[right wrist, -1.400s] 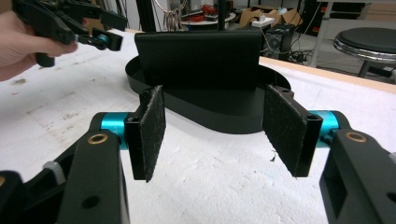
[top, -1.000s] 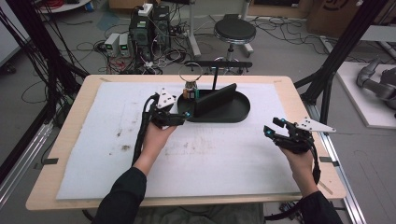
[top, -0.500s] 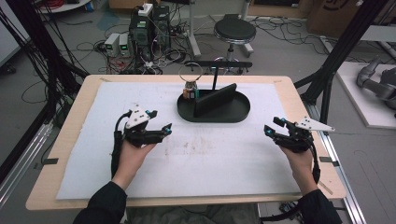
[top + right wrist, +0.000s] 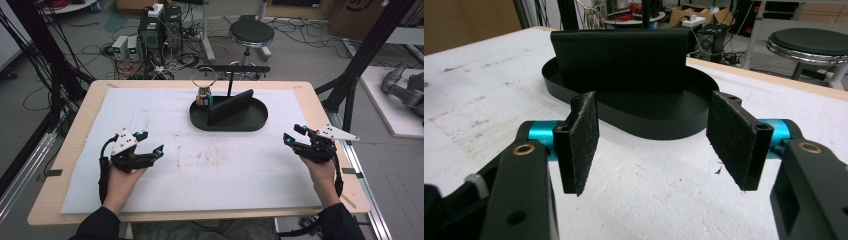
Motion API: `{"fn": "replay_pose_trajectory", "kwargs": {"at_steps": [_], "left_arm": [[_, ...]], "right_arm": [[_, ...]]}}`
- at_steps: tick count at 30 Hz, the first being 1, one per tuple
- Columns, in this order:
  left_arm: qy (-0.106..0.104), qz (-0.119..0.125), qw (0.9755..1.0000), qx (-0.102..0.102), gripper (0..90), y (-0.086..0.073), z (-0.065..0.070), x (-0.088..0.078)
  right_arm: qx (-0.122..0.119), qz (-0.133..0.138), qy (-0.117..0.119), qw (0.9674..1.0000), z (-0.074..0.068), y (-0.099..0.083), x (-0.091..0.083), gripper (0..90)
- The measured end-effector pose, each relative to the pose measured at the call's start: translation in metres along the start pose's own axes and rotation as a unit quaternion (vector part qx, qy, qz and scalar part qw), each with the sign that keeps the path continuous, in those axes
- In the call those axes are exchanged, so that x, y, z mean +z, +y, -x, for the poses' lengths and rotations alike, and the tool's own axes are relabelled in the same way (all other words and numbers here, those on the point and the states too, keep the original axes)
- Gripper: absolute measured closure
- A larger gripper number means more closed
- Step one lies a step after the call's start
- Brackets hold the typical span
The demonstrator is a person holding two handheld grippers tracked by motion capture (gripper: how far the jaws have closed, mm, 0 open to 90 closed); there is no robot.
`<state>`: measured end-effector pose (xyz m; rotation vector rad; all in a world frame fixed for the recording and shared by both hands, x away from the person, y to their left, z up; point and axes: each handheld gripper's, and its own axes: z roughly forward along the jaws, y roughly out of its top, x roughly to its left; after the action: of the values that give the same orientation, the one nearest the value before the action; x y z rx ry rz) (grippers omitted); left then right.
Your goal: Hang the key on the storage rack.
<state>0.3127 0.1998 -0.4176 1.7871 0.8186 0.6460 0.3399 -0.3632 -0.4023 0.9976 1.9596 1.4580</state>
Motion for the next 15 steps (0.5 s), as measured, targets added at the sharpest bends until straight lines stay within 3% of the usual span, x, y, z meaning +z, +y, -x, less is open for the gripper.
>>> {"fn": "replay_pose_trajectory", "kwargs": {"at_steps": [7, 15], "left_arm": [[0.004, 0.010, 0.9999, 0.011, 25.7, 0.0013, 0.0025, -0.0052], [0.015, 0.006, 0.9999, 0.004, 25.7, -0.0017, -0.0034, -0.0054]], "right_arm": [[0.001, -0.006, 0.001, 1.0000, 0.0003, -0.0004, 0.0022, 38.0], [0.003, -0.007, 0.001, 1.0000, 0.0006, -0.0007, 0.0022, 37.4]]}}
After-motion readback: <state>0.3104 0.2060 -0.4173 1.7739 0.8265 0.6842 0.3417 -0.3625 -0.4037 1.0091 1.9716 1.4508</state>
